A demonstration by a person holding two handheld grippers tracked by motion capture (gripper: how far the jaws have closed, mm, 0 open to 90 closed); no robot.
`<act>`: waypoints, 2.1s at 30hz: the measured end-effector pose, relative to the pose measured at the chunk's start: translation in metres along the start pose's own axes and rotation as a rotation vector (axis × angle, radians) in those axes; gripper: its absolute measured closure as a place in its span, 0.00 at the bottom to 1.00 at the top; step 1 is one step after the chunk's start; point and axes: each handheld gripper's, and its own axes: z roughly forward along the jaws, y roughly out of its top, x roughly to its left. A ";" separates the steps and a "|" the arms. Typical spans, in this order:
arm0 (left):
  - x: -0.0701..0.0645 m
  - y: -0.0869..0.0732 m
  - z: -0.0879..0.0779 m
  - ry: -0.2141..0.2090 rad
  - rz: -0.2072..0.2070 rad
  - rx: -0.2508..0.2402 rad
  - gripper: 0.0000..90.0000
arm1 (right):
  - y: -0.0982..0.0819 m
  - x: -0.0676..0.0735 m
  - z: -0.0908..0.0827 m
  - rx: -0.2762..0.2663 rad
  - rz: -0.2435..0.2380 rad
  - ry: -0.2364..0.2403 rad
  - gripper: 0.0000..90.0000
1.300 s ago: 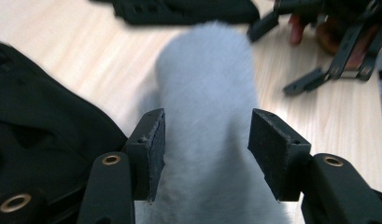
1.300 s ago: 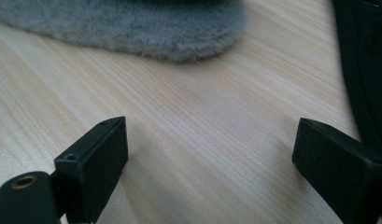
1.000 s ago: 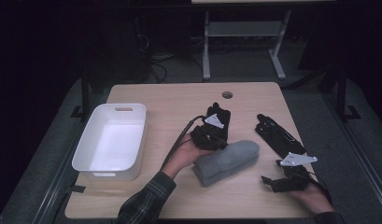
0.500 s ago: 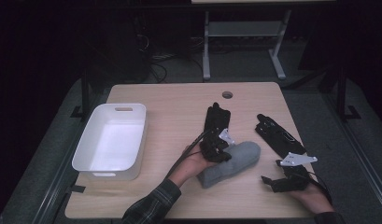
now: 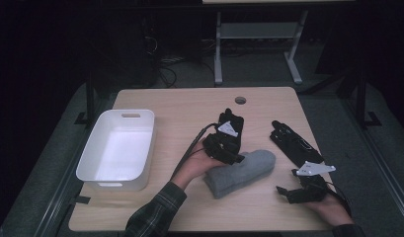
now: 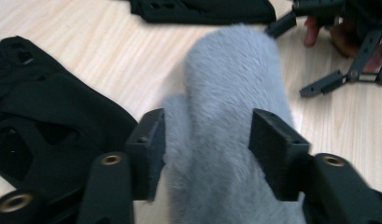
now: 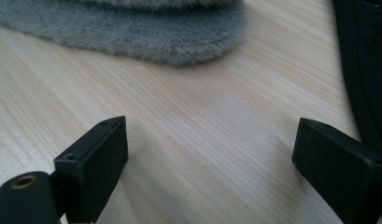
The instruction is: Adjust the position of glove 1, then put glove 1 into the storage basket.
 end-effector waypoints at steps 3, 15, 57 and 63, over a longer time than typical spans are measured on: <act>0.006 -0.002 0.001 0.014 -0.019 0.006 0.45 | 0.000 0.000 0.000 0.000 0.000 0.000 0.11; 0.027 -0.037 -0.026 0.075 -0.081 0.093 0.90 | 0.000 0.000 0.000 0.000 0.000 0.000 0.11; 0.004 -0.030 -0.035 0.014 -0.102 -0.022 0.35 | 0.000 0.000 0.000 0.002 0.001 -0.005 0.11; -0.003 -0.014 -0.014 -0.019 -0.084 -0.018 0.25 | 0.000 0.000 0.000 0.001 0.000 -0.005 0.11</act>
